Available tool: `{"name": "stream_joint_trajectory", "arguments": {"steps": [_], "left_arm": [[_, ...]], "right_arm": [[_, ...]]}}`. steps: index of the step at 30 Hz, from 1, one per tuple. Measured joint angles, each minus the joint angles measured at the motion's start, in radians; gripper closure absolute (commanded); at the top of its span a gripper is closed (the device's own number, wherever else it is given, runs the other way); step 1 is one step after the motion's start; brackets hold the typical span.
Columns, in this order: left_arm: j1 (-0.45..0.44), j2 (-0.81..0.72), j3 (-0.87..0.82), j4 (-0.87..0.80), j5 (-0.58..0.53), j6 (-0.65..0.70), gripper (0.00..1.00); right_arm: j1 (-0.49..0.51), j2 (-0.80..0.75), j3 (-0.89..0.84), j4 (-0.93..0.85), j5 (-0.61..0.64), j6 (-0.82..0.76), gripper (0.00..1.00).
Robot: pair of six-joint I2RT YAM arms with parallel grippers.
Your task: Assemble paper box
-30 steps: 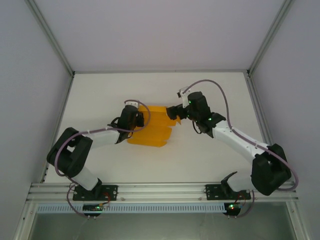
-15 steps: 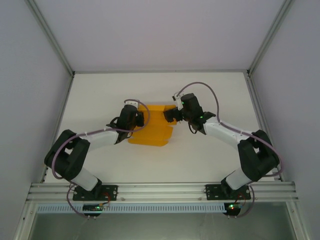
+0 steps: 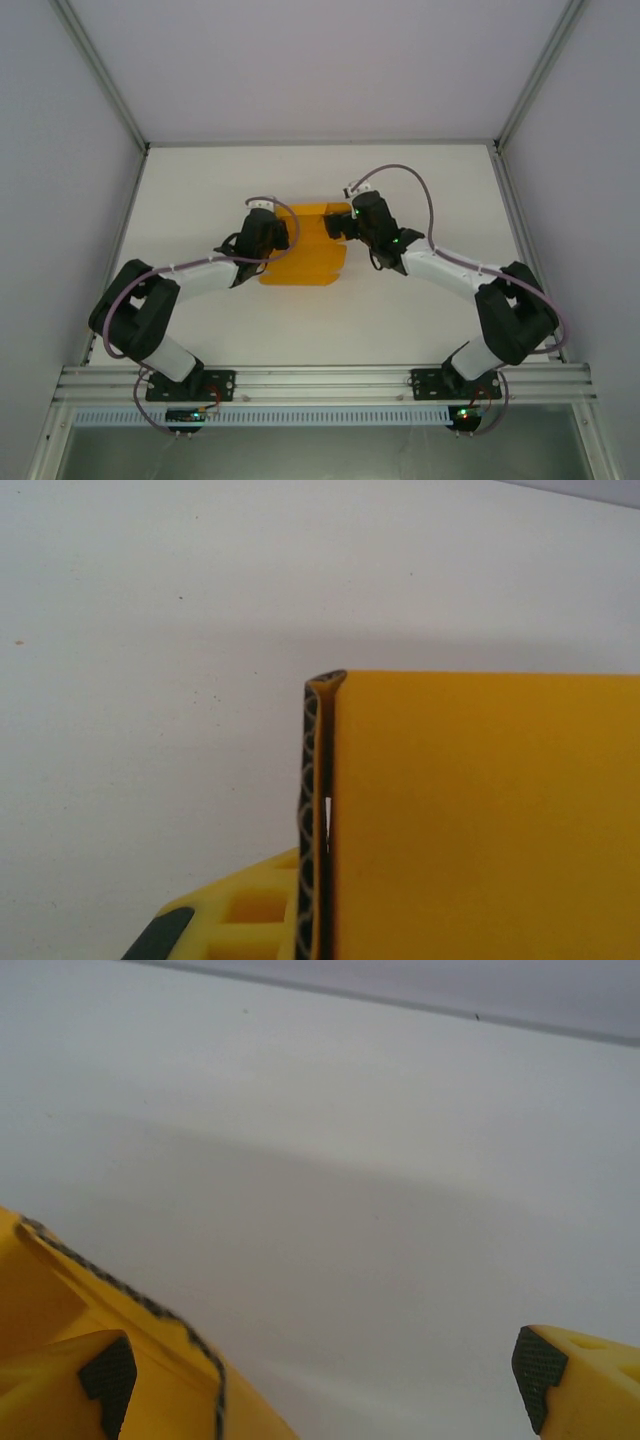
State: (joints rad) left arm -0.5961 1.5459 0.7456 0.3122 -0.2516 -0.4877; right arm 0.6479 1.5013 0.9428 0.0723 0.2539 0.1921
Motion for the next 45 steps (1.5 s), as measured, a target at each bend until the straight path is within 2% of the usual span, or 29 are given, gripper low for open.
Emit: {"name": "stream_joint_trajectory", "arguments": {"steps": [10, 19, 26, 37, 41, 45], "left_arm": [[0.0, 0.0, 0.009, -0.034, -0.002, 0.009, 1.0], [0.0, -0.002, 0.01, -0.056, -0.003, 0.024, 1.0], [0.0, -0.002, 0.01, -0.057, 0.023, 0.028, 1.0], [0.007, 0.0, 0.031, -0.077, 0.071, 0.026, 1.0], [0.007, 0.0, 0.032, -0.079, 0.082, 0.022, 1.0], [0.015, 0.0, 0.032, -0.086, 0.075, 0.015, 1.0]], "right_arm": [[-0.017, -0.121, -0.132, -0.198, 0.024, 0.034, 0.01], [-0.05, -0.12, -0.148, -0.225, 0.032, 0.056, 0.01], [-0.064, -0.091, -0.177, -0.091, 0.019, 0.053, 0.01], [-0.074, -0.035, -0.178, 0.142, -0.212, 0.024, 0.01], [-0.06, 0.034, -0.135, 0.164, -0.208, -0.021, 0.01], [-0.016, 0.089, -0.098, 0.177, -0.117, -0.055, 0.01]]}}
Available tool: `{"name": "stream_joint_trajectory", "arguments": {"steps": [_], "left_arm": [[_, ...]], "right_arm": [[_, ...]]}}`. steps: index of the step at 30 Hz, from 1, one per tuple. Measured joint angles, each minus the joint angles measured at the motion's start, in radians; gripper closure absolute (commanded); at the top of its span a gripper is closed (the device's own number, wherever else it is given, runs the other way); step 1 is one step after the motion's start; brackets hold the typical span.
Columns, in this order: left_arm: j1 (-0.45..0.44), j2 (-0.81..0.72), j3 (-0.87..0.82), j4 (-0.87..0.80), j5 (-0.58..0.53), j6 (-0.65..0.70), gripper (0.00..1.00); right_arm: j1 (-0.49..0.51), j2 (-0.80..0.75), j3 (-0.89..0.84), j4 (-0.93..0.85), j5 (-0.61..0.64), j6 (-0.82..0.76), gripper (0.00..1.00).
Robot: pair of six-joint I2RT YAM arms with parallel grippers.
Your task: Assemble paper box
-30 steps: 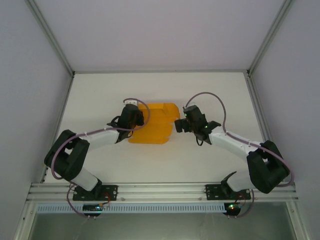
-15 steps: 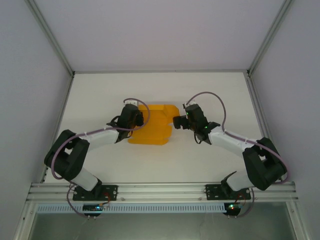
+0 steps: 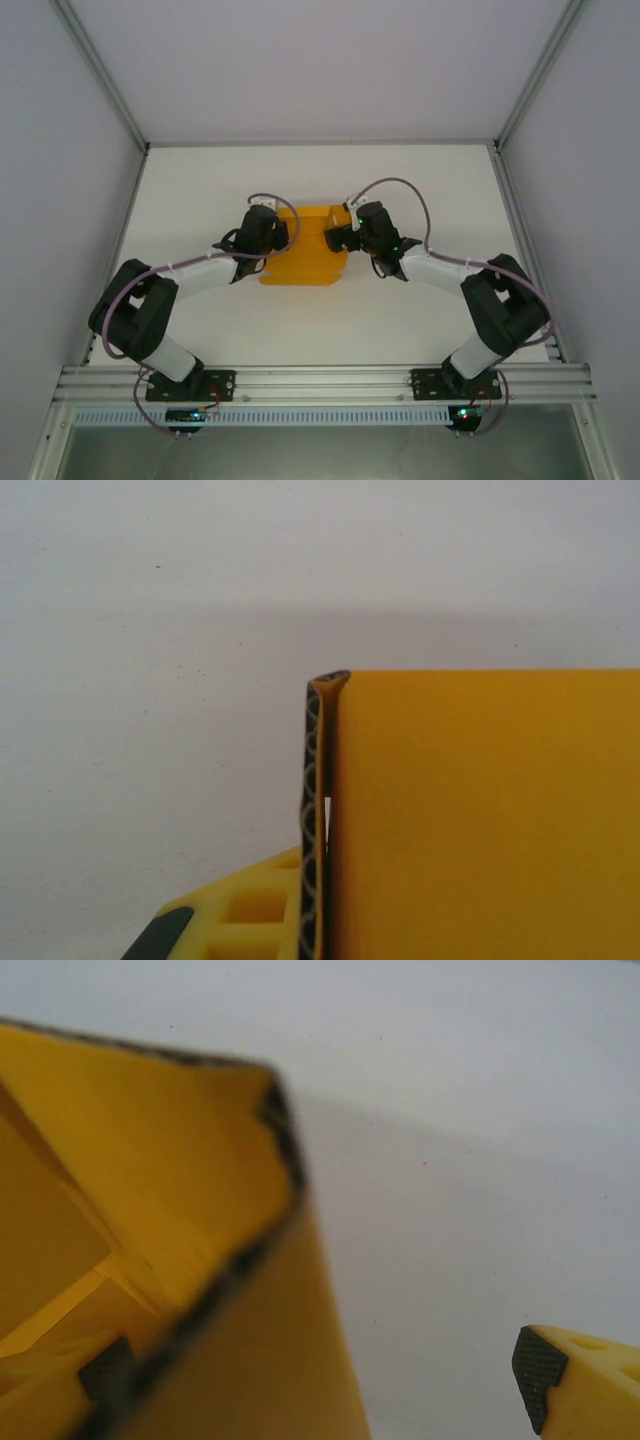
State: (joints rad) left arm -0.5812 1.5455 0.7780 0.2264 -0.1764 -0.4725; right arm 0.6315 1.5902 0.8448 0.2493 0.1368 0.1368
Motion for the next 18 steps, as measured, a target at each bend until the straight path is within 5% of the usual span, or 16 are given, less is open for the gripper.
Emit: {"name": "stream_joint_trajectory", "arguments": {"steps": [9, 18], "left_arm": [[0.003, 0.0, 0.0, -0.003, -0.002, -0.011, 1.0], [0.019, 0.0, 0.0, 0.002, 0.028, -0.003, 1.0]], "right_arm": [[0.041, -0.003, 0.032, -0.036, 0.105, -0.026, 0.01], [-0.002, -0.425, -0.101, -0.235, -0.114, -0.034, 0.01]]}}
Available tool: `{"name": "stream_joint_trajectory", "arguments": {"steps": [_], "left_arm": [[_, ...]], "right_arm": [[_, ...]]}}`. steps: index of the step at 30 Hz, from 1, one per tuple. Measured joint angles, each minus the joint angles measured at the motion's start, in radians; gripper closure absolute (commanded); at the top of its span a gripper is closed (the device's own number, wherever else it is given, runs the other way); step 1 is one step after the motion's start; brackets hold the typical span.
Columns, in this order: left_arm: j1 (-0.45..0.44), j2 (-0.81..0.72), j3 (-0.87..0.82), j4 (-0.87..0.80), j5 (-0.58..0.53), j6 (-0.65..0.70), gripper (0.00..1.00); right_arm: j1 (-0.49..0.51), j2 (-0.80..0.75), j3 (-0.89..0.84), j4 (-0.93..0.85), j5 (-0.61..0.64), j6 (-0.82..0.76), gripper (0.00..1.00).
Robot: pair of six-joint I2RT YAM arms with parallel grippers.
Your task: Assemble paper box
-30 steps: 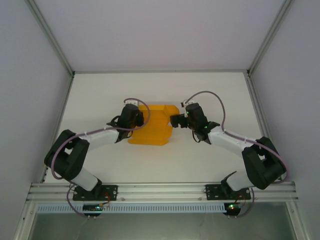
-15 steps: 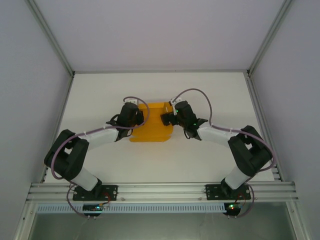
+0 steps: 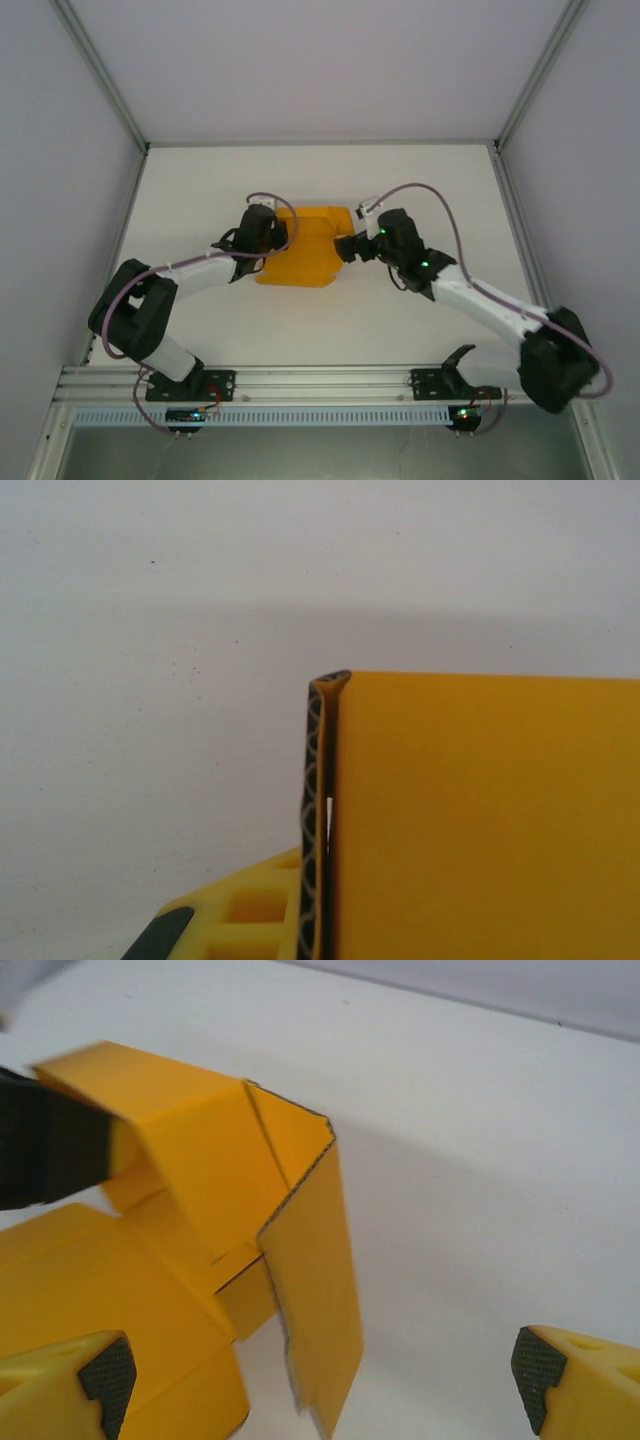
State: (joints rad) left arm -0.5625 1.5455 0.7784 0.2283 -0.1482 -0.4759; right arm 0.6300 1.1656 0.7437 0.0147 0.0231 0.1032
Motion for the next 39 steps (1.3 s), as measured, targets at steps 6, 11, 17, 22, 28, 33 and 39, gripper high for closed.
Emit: {"name": "stream_joint_trajectory", "arguments": {"steps": [6, 11, 17, 22, 28, 33, 39], "left_arm": [[0.02, -0.001, 0.0, 0.0, 0.031, 0.016, 1.0], [0.026, -0.008, 0.0, -0.001, 0.055, 0.026, 1.0], [0.026, -0.014, 0.0, -0.002, 0.09, 0.042, 1.0], [0.026, -0.014, 0.0, -0.002, 0.111, 0.048, 1.0], [0.032, -0.013, 0.0, -0.011, 0.107, 0.048, 1.0], [0.042, -0.012, 0.002, -0.032, 0.1, 0.048, 1.0], [0.039, -0.011, 0.008, -0.035, 0.106, 0.048, 1.0]], "right_arm": [[-0.162, -0.208, -0.062, -0.08, -0.139, 0.003, 0.08], [-0.34, -0.158, -0.056, -0.123, -0.286, 0.006, 0.19], [-0.355, 0.078, 0.041, -0.157, -0.446, -0.086, 0.38], [-0.338, 0.23, 0.15, -0.161, -0.563, -0.152, 0.53], [-0.275, 0.323, 0.208, -0.163, -0.649, -0.188, 0.54], [-0.216, 0.373, 0.22, -0.138, -0.667, -0.178, 0.54], [-0.134, 0.424, 0.24, -0.074, -0.588, -0.12, 0.57]]}}
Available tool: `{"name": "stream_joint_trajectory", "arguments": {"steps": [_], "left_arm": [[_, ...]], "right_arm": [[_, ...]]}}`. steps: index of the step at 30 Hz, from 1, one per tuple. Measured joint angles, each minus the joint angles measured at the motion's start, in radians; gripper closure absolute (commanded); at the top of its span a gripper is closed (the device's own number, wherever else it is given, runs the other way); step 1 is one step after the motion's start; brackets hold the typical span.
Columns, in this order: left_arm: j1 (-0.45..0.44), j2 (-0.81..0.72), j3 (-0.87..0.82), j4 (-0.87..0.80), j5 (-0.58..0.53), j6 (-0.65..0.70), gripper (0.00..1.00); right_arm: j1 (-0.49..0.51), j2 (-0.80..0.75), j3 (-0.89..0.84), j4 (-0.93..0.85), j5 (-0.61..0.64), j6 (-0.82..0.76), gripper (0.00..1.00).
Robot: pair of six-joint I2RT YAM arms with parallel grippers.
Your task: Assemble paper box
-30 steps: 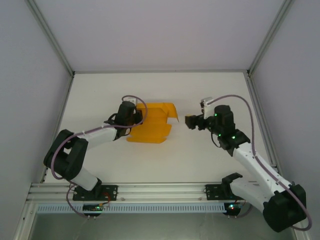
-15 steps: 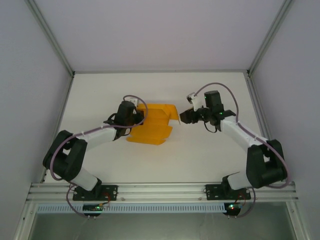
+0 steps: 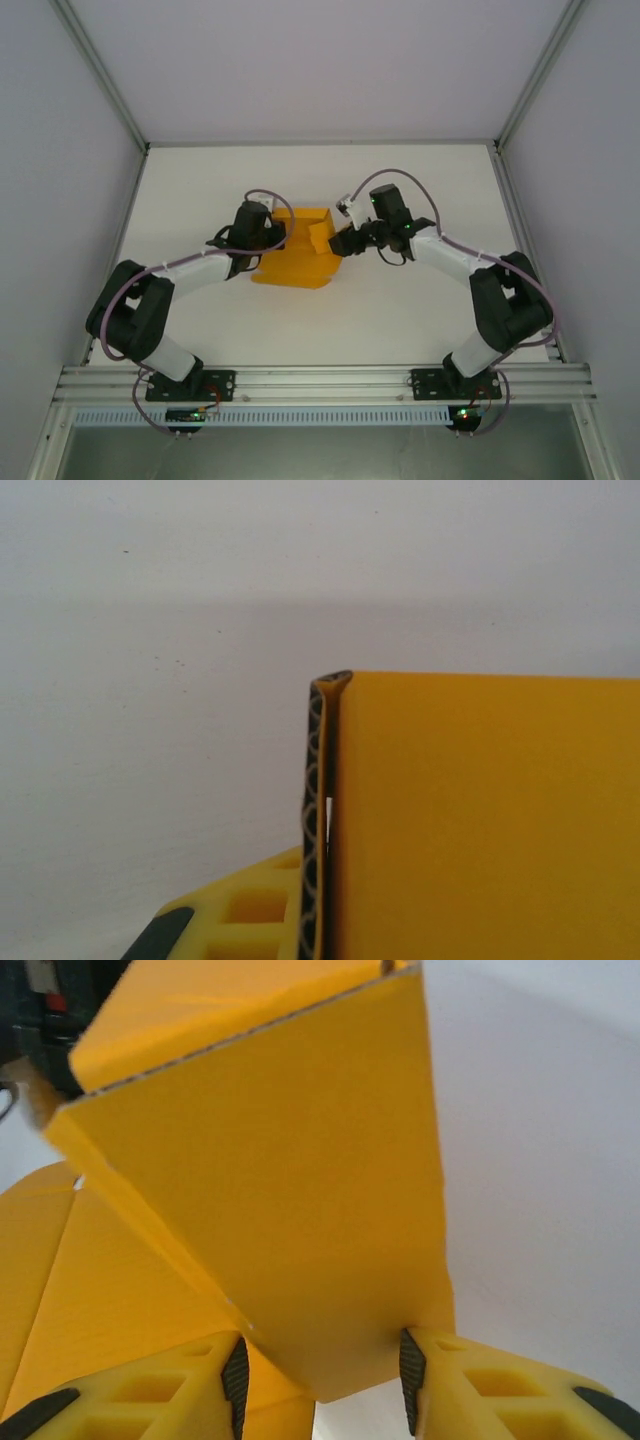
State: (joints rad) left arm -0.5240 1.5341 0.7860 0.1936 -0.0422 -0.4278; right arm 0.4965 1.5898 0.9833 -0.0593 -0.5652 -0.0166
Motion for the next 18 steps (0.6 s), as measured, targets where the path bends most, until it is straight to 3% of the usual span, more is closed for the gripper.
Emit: {"name": "stream_joint_trajectory", "arguments": {"steps": [7, 12, 15, 18], "left_arm": [[-0.001, 0.0, 0.0, -0.001, -0.037, -0.011, 1.0], [-0.013, 0.0, 0.001, -0.001, -0.076, -0.024, 1.0], [-0.032, 0.0, 0.003, -0.003, -0.09, -0.035, 1.0], [-0.053, 0.0, 0.014, -0.01, -0.118, -0.05, 1.0]], "right_arm": [[0.093, 0.021, 0.029, 0.049, 0.308, 0.063, 0.56], [0.165, 0.043, 0.035, 0.096, 0.566, 0.106, 0.69], [0.196, 0.077, 0.051, 0.124, 0.731, 0.127, 0.86], [0.23, 0.127, 0.092, 0.13, 0.916, 0.159, 0.91]]}}
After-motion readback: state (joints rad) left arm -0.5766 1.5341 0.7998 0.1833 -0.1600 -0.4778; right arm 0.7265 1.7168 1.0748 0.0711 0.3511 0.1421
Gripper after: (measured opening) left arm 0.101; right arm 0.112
